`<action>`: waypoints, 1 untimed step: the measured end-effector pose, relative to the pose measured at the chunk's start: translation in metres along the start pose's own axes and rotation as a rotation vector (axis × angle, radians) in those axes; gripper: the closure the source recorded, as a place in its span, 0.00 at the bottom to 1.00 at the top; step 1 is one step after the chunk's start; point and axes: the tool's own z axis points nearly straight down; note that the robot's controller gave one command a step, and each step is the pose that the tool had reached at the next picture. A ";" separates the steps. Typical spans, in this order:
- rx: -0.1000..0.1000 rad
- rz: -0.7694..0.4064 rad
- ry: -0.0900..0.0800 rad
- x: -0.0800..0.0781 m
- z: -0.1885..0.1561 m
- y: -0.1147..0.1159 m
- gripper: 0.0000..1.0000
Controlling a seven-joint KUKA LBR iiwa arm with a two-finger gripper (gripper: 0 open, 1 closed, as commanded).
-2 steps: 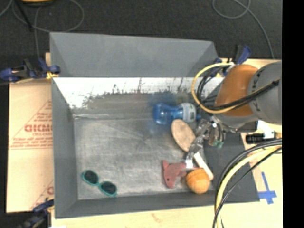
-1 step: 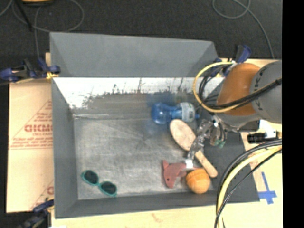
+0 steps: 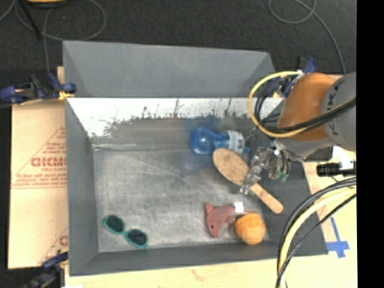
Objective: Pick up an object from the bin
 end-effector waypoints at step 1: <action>-0.004 -0.001 -0.016 -0.003 -0.016 0.001 1.00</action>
Offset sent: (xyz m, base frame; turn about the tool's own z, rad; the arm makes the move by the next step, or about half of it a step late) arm -0.0001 0.0001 0.0106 0.0000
